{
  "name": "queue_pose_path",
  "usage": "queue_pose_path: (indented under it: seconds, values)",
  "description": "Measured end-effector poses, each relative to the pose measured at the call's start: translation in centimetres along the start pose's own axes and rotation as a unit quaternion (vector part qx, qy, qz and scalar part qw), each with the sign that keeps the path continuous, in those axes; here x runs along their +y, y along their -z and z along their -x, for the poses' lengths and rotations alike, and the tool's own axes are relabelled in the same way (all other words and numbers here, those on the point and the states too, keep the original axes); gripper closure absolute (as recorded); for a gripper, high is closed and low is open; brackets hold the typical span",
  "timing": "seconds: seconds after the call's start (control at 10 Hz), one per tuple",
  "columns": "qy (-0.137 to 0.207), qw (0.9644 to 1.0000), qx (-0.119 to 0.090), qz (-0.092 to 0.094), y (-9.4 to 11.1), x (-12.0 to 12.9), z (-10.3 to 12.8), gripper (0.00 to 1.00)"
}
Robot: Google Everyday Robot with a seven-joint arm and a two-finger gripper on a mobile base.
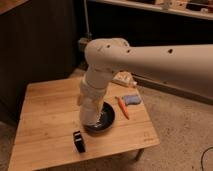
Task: Place the ceramic cup over the eraser
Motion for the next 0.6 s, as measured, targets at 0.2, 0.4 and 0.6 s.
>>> queue_pose_path:
  seconds: [0.2, 0.4, 0.6]
  values:
    - [0.02, 0.9996, -0.021, 0.003, -0.7, -1.6, 0.6, 1.0]
    - [0.049, 0.9974, -0.054, 0.006, -2.1, -4.5, 1.7, 1.0]
    - [0.083, 0.9927, -0.088, 0.005, -3.6, -5.9, 3.7, 1.0]
